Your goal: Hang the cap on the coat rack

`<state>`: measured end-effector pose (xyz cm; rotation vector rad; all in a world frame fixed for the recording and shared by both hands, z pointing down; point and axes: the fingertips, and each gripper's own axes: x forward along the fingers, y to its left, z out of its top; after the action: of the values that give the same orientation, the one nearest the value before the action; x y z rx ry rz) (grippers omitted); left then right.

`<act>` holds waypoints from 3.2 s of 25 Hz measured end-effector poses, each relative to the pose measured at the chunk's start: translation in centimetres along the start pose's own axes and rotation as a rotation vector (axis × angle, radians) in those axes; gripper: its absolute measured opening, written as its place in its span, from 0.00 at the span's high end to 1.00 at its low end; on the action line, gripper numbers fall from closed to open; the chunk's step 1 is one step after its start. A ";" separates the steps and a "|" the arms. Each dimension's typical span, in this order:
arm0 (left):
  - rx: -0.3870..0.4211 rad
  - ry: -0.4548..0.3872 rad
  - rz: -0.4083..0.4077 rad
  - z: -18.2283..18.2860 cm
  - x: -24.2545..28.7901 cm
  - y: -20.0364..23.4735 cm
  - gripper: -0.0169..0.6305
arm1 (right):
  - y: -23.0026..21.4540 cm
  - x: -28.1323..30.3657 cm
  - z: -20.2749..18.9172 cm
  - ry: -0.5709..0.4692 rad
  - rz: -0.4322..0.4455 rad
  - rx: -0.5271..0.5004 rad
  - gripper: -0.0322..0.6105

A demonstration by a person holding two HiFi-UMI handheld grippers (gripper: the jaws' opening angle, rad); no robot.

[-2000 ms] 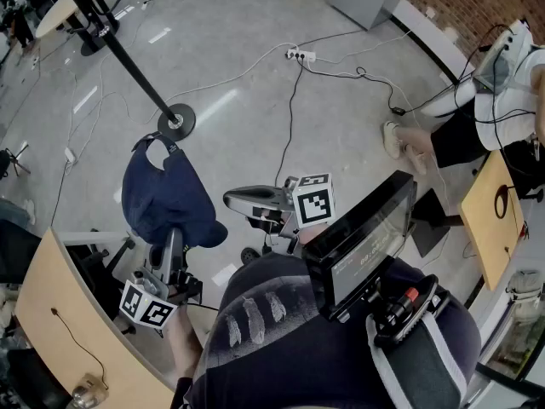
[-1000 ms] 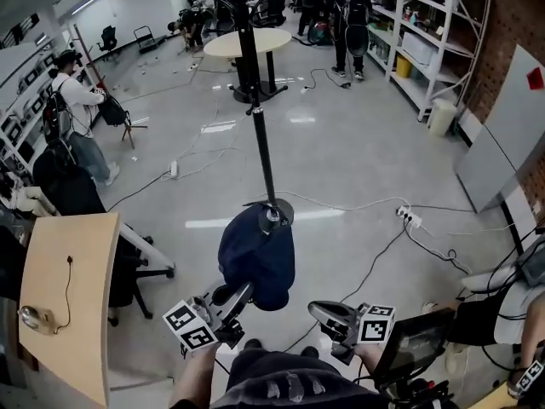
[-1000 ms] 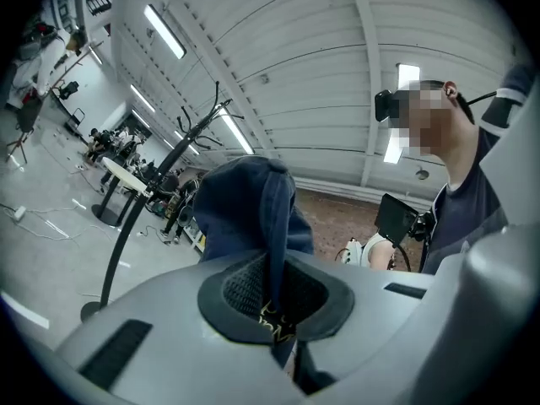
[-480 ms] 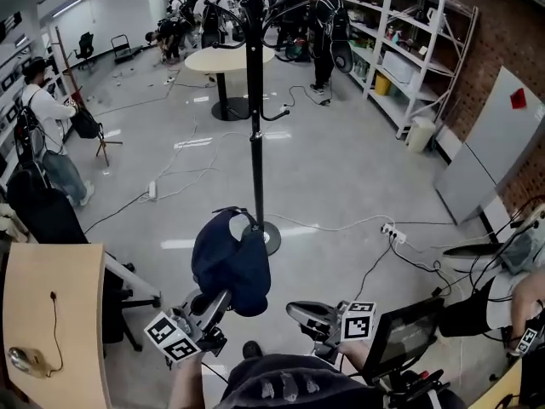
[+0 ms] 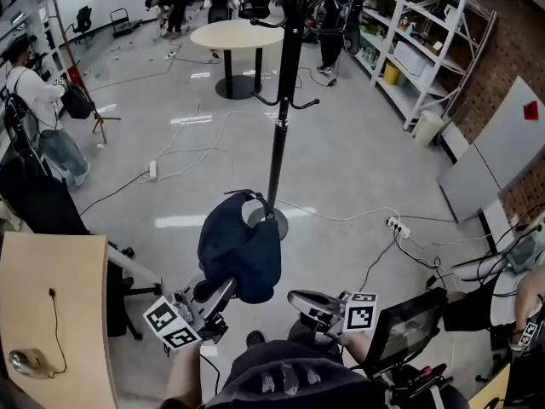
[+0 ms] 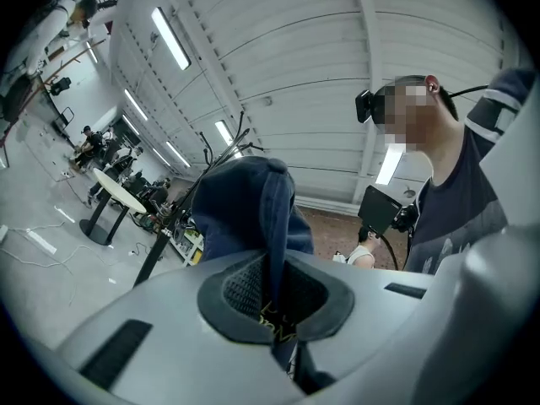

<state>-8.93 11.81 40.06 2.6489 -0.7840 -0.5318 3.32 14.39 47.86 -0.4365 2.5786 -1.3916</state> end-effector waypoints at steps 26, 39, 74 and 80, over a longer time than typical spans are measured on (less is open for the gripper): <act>0.102 -0.104 0.280 5.4 13.5 11.5 0.96 | -12.1 3.4 17.2 0.199 0.214 0.068 0.96; 0.148 -0.109 0.139 13.2 5.6 19.6 0.96 | -11.2 15.9 15.5 0.097 0.107 0.039 0.96; 0.204 -0.038 0.105 15.4 19.1 30.7 0.96 | -12.1 20.6 35.8 0.265 0.309 -0.491 0.96; 0.208 -0.001 0.020 17.4 19.0 33.6 0.96 | -9.9 22.0 38.4 0.128 0.313 -0.499 0.96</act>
<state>-16.84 -29.25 33.60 2.8257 -0.9103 -0.4698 -4.46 -28.33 34.81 0.0032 2.9272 -0.6915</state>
